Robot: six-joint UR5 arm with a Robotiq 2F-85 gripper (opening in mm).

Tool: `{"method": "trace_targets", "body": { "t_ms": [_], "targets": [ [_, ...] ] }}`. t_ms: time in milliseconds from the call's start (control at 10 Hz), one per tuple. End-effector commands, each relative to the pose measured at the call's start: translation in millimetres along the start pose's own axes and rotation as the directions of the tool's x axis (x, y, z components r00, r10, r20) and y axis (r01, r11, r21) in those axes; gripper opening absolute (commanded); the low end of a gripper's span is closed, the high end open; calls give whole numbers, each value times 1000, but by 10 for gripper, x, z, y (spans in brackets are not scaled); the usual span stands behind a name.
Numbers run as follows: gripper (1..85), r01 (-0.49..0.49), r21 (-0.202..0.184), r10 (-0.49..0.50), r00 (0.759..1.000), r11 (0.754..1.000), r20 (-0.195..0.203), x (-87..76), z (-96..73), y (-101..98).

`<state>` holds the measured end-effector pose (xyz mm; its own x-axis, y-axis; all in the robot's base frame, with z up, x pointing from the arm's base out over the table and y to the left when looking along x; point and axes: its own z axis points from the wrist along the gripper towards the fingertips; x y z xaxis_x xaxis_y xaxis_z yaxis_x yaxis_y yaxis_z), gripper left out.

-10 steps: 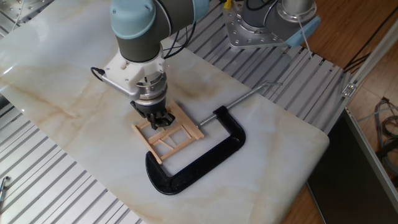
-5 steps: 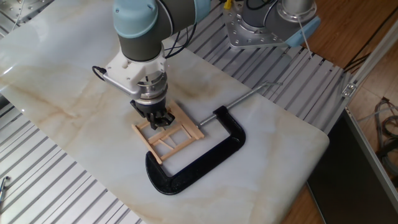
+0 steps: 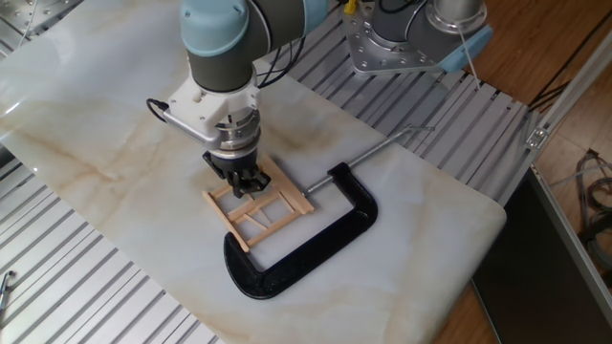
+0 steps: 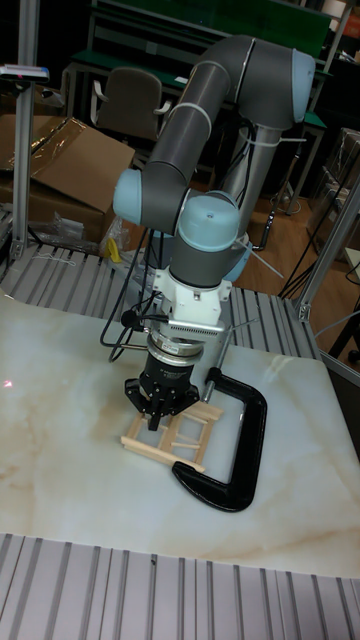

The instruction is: Open a sliding window

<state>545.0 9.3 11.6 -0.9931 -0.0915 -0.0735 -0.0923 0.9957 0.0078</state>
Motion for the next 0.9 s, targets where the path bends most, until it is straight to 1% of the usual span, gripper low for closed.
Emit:
{"method": "trace_targets", "body": {
  "t_ms": [0,200,600,800],
  "targets": [
    [7,-12,-9,12,1000,1000,8,8,5,16],
    [7,-16,-13,16,1000,1000,12,16,10,31],
    [7,-19,-23,19,1000,1000,3,56,-20,32],
    [7,-27,-24,27,1000,999,6,67,-3,71]
  ]
}}
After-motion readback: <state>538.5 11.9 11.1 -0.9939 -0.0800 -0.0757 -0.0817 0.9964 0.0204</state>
